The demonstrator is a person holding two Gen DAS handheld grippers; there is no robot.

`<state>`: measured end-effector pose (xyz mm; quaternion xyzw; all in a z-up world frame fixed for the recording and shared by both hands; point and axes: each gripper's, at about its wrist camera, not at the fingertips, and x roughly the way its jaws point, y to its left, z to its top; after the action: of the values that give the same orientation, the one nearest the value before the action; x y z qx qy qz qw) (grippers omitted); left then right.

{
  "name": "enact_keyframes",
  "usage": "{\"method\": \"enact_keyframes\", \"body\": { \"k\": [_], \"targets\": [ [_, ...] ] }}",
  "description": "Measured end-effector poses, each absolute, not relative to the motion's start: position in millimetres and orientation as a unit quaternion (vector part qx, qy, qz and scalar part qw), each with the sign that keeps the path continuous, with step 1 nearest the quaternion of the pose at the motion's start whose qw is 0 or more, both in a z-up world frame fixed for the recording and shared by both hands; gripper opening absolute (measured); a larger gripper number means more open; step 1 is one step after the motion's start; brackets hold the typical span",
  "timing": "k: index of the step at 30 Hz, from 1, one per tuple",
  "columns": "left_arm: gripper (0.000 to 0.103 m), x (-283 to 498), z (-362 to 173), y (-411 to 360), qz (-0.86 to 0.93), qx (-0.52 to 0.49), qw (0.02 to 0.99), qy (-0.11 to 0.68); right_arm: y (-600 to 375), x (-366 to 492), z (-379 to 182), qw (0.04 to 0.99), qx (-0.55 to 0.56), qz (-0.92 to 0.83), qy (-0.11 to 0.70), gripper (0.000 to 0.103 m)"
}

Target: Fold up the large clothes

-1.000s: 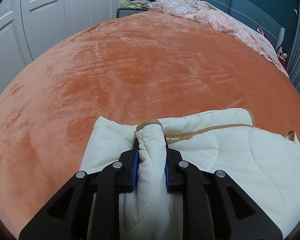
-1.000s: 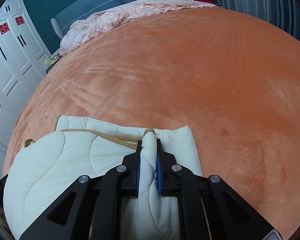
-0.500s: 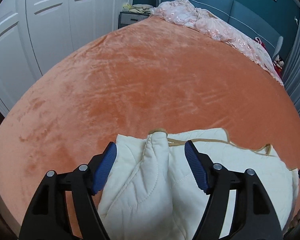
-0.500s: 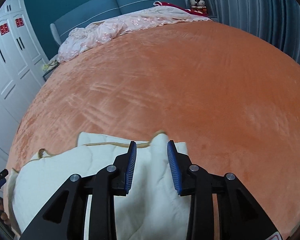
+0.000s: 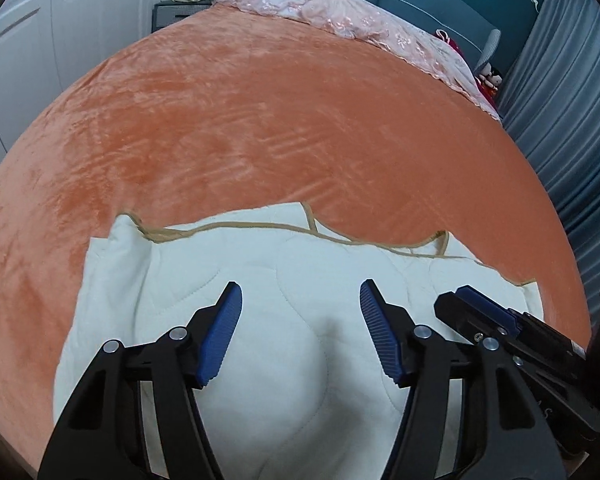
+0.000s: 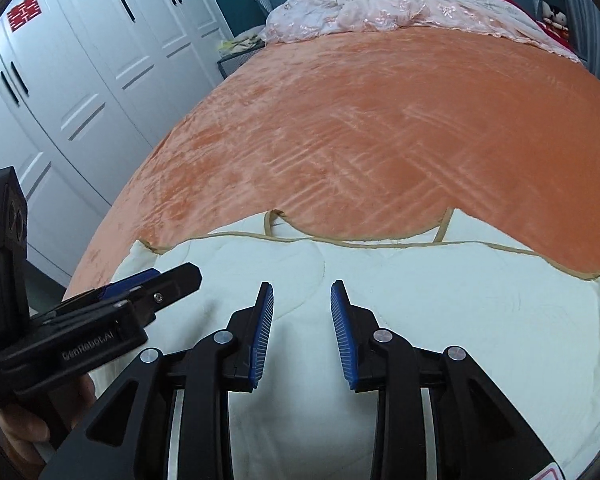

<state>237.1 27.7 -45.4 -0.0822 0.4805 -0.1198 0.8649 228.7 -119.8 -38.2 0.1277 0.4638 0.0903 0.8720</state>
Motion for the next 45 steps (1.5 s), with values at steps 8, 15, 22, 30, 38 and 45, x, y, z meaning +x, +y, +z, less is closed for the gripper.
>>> {"method": "enact_keyframes", "body": {
  "k": [8, 15, 22, 30, 38, 45],
  "targets": [
    [0.057, 251.2, -81.4, -14.2, -0.116, -0.026, 0.862, 0.493, -134.2, 243.4, -79.7, 0.853, 0.116, 0.034, 0.508, 0.022],
    [0.057, 265.6, -116.7, -30.7, -0.099, 0.005, 0.868, 0.486, -143.2, 259.2, -111.6, 0.852, 0.127, 0.027, 0.508, 0.015],
    [0.057, 273.7, -128.3, -35.6, -0.087, 0.015, 0.876, 0.474, -143.3, 263.1, -120.7, 0.864, 0.126, 0.022, 0.488, 0.012],
    [0.057, 278.2, -132.0, -38.4, -0.078, 0.019, 0.880, 0.468, -142.9, 268.8, -124.9, 0.867, 0.129, 0.020, 0.480, 0.010],
    [0.057, 282.6, -135.2, -41.2, -0.070, 0.027, 0.882, 0.464, -143.3, 273.8, -127.8, 0.867, 0.131, 0.020, 0.480, 0.008],
    [0.057, 287.3, -137.1, -42.7, -0.065, 0.029, 0.884, 0.462, -146.6, 280.1, -131.3, 0.866, 0.138, 0.022, 0.480, 0.006]
  ]
}}
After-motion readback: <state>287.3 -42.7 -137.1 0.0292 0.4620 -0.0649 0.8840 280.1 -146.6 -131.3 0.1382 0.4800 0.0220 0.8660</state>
